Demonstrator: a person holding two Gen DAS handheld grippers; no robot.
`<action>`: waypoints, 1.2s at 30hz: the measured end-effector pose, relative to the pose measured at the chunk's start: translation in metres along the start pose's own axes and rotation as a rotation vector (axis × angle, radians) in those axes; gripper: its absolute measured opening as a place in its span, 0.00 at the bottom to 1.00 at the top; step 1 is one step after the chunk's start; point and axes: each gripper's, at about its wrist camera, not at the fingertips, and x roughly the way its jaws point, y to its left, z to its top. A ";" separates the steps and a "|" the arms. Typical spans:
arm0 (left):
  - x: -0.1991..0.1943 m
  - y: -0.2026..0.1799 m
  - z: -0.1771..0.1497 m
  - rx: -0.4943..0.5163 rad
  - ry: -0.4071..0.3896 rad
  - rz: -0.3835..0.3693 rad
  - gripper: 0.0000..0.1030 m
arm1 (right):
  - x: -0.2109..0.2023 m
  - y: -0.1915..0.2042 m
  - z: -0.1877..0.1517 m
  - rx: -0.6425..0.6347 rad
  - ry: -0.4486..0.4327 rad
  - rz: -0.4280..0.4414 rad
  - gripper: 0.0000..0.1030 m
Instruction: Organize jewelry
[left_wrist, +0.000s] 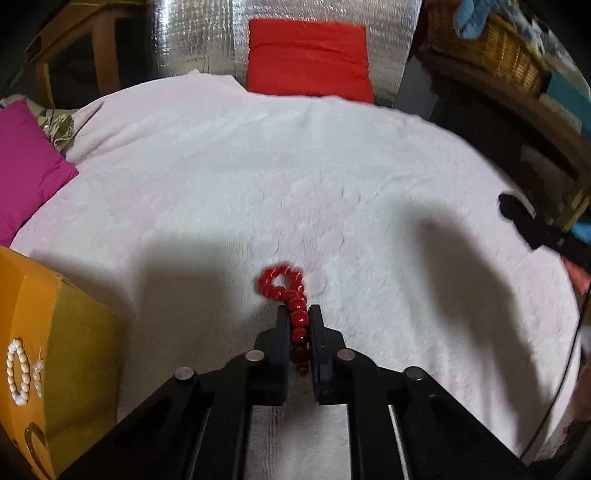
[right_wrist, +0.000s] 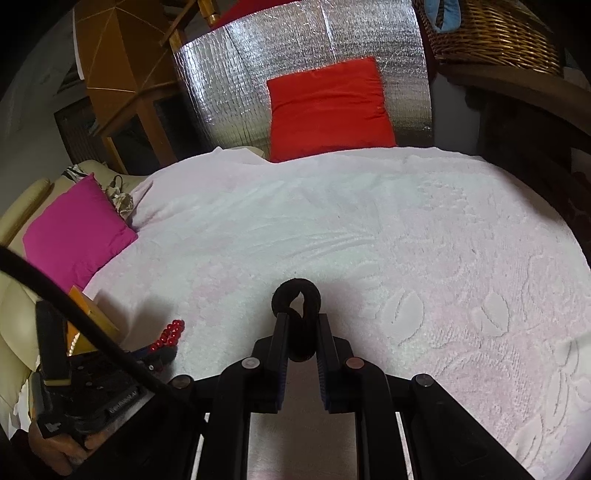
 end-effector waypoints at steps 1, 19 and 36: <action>-0.006 -0.002 0.000 -0.007 -0.016 -0.004 0.09 | -0.001 0.001 0.000 -0.002 -0.005 0.004 0.14; -0.156 0.011 -0.026 -0.113 -0.322 0.067 0.09 | -0.028 0.084 -0.003 -0.054 -0.089 0.198 0.15; -0.246 0.151 -0.132 -0.294 -0.277 0.457 0.09 | -0.008 0.270 -0.076 -0.289 0.038 0.511 0.15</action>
